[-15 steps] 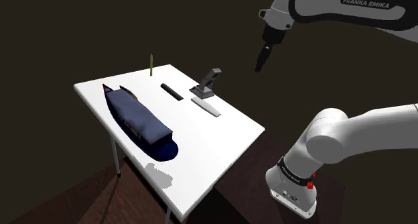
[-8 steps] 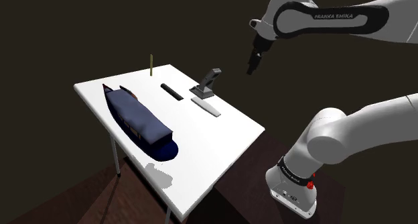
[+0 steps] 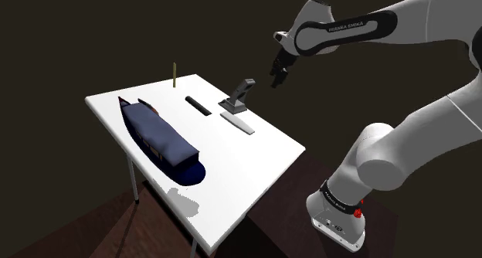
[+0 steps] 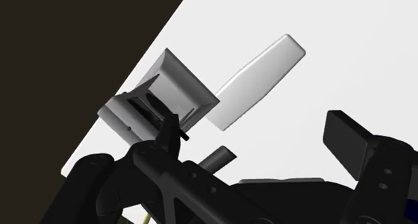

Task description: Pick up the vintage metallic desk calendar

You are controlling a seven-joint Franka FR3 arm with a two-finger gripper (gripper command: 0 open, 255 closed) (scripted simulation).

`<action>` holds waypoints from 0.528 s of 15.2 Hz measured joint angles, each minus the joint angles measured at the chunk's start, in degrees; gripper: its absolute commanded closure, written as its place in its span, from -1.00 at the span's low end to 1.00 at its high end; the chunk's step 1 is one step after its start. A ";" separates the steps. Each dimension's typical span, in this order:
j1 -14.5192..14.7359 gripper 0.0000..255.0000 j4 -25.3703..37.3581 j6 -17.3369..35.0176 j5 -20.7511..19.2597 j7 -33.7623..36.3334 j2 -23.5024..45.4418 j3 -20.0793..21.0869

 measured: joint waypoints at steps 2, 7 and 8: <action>2.33 -1.00 2.63 3.65 2.98 -5.81 4.90 -2.81; 7.61 -1.00 8.09 11.02 15.18 -23.84 16.11 -8.98; 8.53 -1.00 10.26 11.62 18.85 -28.03 19.04 -9.67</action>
